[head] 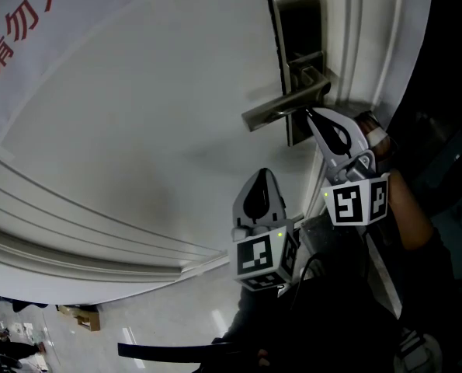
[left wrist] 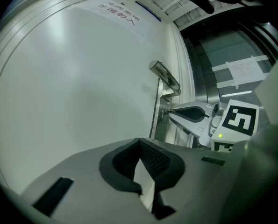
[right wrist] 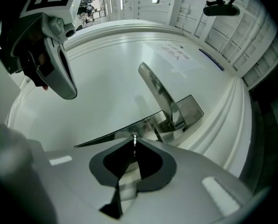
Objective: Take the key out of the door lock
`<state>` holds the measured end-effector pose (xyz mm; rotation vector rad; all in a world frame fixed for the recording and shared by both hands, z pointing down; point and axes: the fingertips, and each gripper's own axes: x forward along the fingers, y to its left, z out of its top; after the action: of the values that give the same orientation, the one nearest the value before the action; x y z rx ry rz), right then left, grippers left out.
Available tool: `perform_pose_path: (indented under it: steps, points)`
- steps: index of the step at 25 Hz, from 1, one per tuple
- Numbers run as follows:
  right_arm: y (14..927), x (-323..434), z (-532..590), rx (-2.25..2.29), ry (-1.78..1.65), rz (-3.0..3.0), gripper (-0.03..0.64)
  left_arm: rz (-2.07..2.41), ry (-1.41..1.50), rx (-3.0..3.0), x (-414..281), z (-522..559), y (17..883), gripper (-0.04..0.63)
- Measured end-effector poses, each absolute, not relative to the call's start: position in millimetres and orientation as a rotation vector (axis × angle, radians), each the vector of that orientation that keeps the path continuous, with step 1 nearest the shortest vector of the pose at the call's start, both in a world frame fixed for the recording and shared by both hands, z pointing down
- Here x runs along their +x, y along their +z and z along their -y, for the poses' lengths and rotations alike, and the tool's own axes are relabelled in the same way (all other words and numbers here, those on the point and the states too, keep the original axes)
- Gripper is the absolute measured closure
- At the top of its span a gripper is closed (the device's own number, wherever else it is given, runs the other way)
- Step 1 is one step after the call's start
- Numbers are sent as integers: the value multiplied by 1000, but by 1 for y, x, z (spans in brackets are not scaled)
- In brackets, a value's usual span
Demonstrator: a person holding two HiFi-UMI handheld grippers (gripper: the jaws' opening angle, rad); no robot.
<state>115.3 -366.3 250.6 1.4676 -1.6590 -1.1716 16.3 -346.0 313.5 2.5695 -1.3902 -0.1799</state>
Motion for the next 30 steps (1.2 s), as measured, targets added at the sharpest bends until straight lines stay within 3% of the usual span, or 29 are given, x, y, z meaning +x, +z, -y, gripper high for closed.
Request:
perform_pose_path:
  steps: [30]
  points:
    - [254,114,367,1309,-1288,1458,603,1342,-103,2582,24,350,328,595]
